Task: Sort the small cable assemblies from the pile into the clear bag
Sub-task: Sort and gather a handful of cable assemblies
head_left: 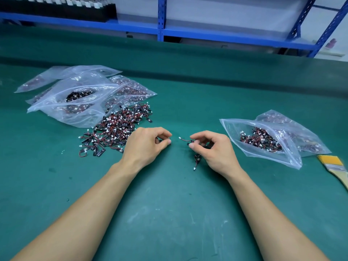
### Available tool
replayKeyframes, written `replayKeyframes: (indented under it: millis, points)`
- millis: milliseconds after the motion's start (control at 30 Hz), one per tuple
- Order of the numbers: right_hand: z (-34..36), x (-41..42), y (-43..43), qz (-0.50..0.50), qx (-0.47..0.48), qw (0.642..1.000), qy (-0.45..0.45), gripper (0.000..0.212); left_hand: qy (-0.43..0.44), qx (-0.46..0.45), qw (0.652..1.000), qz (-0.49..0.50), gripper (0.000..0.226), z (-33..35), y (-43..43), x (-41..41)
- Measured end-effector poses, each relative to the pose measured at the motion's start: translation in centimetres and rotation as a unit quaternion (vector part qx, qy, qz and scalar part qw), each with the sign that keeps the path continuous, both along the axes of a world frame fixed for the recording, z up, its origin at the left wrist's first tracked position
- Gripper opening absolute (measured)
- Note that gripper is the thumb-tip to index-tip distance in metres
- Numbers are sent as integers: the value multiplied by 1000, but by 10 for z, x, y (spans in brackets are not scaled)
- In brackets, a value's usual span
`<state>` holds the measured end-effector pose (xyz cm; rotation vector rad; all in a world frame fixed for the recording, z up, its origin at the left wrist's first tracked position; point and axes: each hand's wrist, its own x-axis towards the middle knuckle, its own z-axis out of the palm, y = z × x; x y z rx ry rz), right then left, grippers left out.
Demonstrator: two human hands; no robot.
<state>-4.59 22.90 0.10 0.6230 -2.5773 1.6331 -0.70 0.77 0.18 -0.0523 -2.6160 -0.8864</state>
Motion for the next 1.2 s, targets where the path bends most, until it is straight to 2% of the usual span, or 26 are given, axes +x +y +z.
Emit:
replayKeyframes:
  millis: [167,300,433,633,767,933,1200]
  points:
    - [-4,5,-13,-8,58,998,16,21,-3,-50,998,-39,18,-2,-2,0]
    - [-3,3,-10,-39,96,993,54,17,-17,-54,997,-51,18,-4,-4,4]
    - [-4,-2,2,-44,151,983,93,21,-17,-55,997,-48,22,-5,-5,9]
    - [-5,-8,11,-34,226,970,86,28,9,-57,997,-51,22,1,-1,15]
    - [-5,-10,15,-31,241,966,88,25,44,-84,990,-101,25,5,6,16]
    - [-4,-12,20,-20,251,963,93,21,-20,-166,969,-181,36,-1,23,15]
    - [0,-12,28,-4,251,965,74,25,-15,-186,967,-170,34,-4,16,12]
